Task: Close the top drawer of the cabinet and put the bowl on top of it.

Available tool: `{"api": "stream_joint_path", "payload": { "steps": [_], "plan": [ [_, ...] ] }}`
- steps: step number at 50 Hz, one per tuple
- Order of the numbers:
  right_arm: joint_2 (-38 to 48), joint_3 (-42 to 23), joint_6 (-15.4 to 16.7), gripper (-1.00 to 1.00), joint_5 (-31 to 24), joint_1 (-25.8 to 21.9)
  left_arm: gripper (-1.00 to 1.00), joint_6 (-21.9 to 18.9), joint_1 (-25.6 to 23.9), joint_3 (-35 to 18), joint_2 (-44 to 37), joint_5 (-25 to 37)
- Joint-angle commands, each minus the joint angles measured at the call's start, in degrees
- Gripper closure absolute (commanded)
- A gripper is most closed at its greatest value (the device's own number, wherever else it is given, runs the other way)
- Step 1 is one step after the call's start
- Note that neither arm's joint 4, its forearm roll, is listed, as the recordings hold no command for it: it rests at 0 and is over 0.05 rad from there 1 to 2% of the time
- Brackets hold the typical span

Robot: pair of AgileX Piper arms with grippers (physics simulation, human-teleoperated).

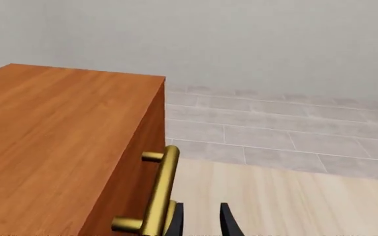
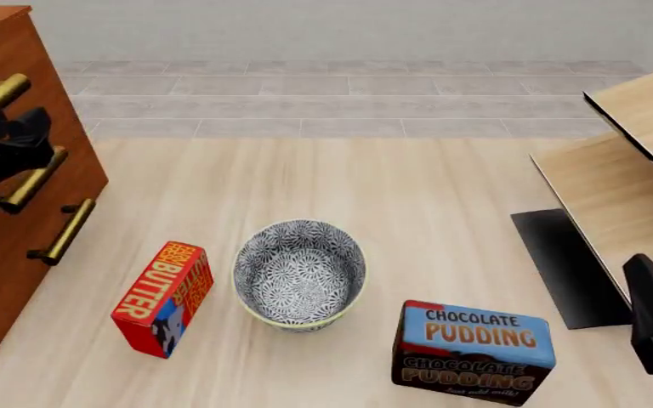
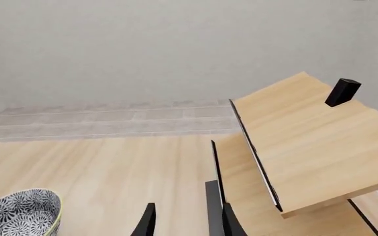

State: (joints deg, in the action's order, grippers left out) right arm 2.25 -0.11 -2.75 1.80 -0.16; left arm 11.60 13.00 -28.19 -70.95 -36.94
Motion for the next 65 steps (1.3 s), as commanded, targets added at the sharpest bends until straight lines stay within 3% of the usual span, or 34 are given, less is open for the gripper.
{"api": "stream_joint_path", "payload": {
  "steps": [1,6,16,27,33,42,47,50,52,60,62,65],
  "plan": [
    [0.0,0.0,-0.2,-1.0,0.1,0.1,-1.0,-6.7,11.3,-1.1,4.6,2.4],
    [0.0,0.0,-0.5,-1.0,0.1,0.2,-1.0,-7.1,10.8,-0.9,6.6,3.8],
    [0.2,0.0,-1.0,-1.0,0.4,0.2,-1.0,-7.9,5.7,-1.1,16.2,12.4],
    [-0.4,-0.1,-1.3,-1.0,-0.2,0.4,-1.0,-9.5,-6.7,-5.0,27.3,27.4],
    [0.0,-0.1,-1.5,-1.0,0.1,0.3,-1.0,-14.2,-11.8,-9.7,30.9,34.8],
    [0.1,0.0,-2.0,-1.0,0.2,0.4,-1.0,-19.5,-16.1,-15.3,29.8,40.4],
    [0.6,0.0,-2.1,-1.0,0.6,0.4,-1.0,-19.7,-17.6,-17.7,29.3,43.2],
    [0.8,-0.1,-1.9,-1.0,0.7,0.3,-1.0,-18.7,-21.9,-19.9,28.3,46.4],
    [1.0,0.0,-1.9,-1.0,0.9,0.2,-1.0,-20.2,-20.1,-20.6,27.6,46.7],
    [1.3,0.0,-1.7,-1.0,1.0,0.1,-1.0,-25.3,-29.3,-23.2,27.5,50.4],
    [1.4,0.0,-1.7,-1.0,1.1,0.1,-1.0,-28.6,-31.6,-23.6,27.4,51.1],
    [1.5,0.0,-1.7,-1.0,1.2,0.1,-1.0,-29.3,-33.9,-25.2,25.9,52.8]
  ]
}}
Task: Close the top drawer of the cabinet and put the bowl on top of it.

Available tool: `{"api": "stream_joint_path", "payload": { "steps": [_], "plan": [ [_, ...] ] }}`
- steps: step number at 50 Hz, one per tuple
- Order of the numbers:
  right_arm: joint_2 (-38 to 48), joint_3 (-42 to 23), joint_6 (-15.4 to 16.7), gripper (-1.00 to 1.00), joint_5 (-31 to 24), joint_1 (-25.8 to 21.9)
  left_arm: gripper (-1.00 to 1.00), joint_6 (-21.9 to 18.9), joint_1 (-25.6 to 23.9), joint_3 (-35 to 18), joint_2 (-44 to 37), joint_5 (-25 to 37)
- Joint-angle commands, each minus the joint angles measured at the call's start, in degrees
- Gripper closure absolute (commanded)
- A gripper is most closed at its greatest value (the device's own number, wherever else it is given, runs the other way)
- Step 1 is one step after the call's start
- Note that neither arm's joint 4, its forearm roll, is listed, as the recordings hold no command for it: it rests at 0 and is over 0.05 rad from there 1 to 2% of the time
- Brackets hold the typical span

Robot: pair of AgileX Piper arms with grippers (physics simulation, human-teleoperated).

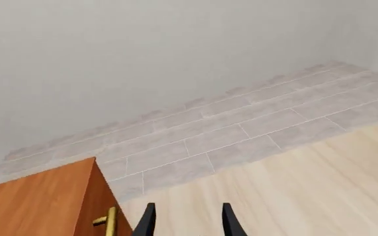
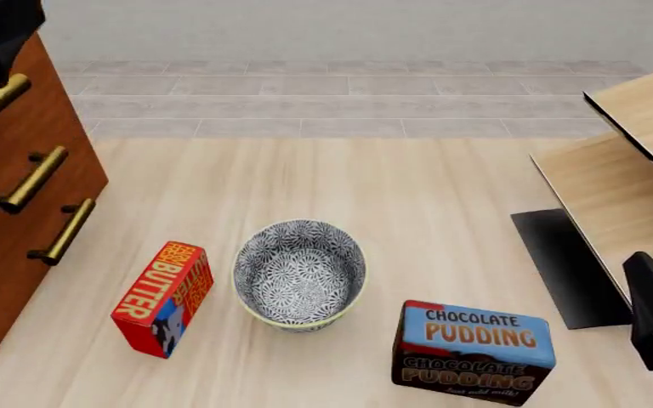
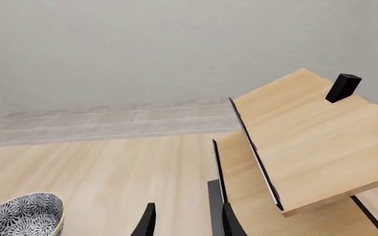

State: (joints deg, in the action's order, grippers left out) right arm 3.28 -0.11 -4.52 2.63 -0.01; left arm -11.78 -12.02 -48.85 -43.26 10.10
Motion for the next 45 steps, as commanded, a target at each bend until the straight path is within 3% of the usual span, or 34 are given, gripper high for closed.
{"api": "stream_joint_path", "payload": {
  "steps": [1,10,30,41,45],
  "plan": [
    [0.6,0.0,0.1,-1.0,0.5,-0.1,-1.0,-6.2,-9.2,-5.0,-2.3,6.2],
    [0.8,0.0,0.2,-1.0,0.6,-0.1,-1.0,-5.8,-12.8,-10.3,-6.4,11.4],
    [1.5,0.0,1.5,-1.0,0.7,-0.6,-1.0,-5.2,-14.4,-21.6,-18.5,27.2],
    [2.0,0.1,1.4,-1.0,1.1,-0.4,-1.0,-9.6,-17.9,-17.5,-20.8,29.5],
    [1.8,0.1,1.3,-1.0,0.9,-0.3,-1.0,-9.1,-20.1,-16.7,-20.8,30.0]
  ]
}}
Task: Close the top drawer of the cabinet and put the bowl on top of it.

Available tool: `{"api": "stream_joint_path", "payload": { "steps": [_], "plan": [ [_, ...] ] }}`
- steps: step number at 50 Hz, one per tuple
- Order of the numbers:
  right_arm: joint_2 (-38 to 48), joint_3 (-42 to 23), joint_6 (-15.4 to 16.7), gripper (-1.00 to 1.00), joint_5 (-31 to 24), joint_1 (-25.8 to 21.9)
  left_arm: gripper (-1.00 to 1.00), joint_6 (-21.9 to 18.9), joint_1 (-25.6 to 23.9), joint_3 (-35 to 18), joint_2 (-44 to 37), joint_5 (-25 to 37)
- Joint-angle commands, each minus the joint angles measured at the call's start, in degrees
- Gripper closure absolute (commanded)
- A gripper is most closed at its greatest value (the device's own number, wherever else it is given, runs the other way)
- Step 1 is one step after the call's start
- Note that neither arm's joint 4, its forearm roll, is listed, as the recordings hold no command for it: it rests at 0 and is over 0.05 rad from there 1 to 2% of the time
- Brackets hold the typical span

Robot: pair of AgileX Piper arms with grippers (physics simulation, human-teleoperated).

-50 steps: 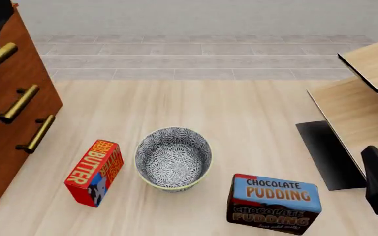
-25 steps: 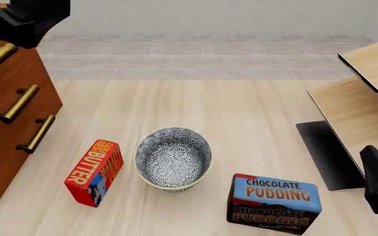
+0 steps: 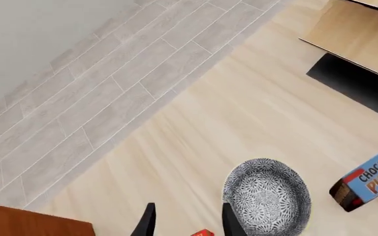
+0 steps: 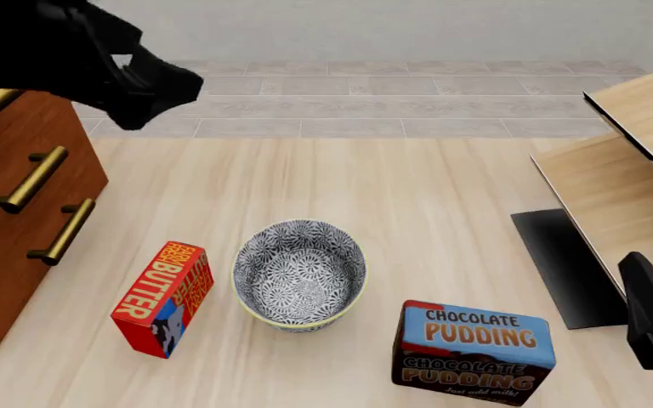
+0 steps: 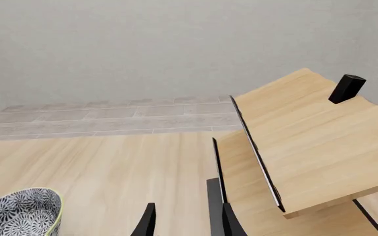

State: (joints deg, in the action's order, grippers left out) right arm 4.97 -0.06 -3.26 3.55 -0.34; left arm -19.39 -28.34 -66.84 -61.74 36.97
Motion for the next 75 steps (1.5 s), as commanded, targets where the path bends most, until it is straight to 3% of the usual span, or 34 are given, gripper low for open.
{"api": "stream_joint_path", "payload": {
  "steps": [1,28,48,75],
  "plan": [
    [0.1,0.0,0.0,-1.0,0.0,0.1,-1.0,-1.0,-4.5,1.4,-2.4,3.3],
    [-0.5,0.0,0.1,-1.0,-0.5,0.1,-1.0,0.1,-9.7,4.5,-7.4,-2.6],
    [0.1,0.0,-0.2,-1.0,0.1,0.1,-1.0,2.3,-16.6,12.2,-9.6,-9.0],
    [-0.3,0.0,0.3,-1.0,-0.3,0.0,-1.0,4.3,-22.4,16.8,-10.9,-12.9]
  ]
}}
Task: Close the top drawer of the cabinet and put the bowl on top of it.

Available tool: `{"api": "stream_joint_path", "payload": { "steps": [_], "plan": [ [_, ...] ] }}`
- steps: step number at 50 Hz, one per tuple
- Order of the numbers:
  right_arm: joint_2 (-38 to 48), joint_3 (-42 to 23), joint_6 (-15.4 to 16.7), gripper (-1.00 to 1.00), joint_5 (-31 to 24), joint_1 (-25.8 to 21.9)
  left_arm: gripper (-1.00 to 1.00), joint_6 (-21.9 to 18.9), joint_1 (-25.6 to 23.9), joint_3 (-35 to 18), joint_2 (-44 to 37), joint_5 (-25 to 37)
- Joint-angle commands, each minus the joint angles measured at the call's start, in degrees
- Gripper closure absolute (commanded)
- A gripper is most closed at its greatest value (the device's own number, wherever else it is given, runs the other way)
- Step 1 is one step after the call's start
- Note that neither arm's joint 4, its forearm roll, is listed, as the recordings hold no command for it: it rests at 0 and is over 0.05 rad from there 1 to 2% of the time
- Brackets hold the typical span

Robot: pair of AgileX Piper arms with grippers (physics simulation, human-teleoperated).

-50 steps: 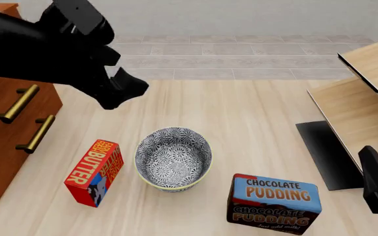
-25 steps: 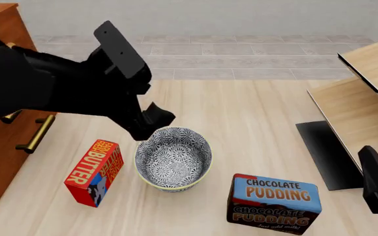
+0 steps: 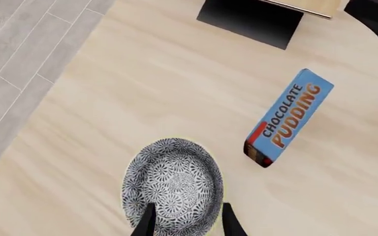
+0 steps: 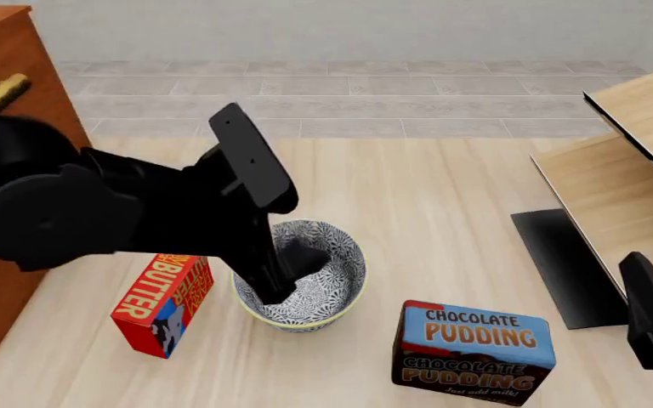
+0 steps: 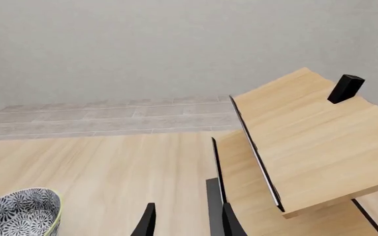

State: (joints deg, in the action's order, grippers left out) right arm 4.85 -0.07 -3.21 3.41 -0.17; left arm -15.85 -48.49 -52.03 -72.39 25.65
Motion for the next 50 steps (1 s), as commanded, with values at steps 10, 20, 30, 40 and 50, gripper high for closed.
{"api": "stream_joint_path", "payload": {
  "steps": [10,20,30,40,50],
  "plan": [
    [-0.7,0.0,0.4,-1.0,-0.6,0.1,-1.0,1.3,-3.2,3.1,-1.2,-3.4],
    [-0.1,0.0,0.2,-1.0,0.0,0.0,-1.0,1.7,-3.0,4.9,-2.4,-5.9],
    [0.3,0.0,0.1,-1.0,0.3,0.0,-1.0,2.3,-3.3,6.4,-4.1,-8.7],
    [0.0,0.0,0.1,-1.0,0.1,0.1,-1.0,3.1,-4.0,7.9,-5.4,-11.1],
    [-0.2,0.0,0.1,-1.0,-0.1,0.1,-1.0,3.6,-4.1,9.0,-6.3,-12.7]
  ]
}}
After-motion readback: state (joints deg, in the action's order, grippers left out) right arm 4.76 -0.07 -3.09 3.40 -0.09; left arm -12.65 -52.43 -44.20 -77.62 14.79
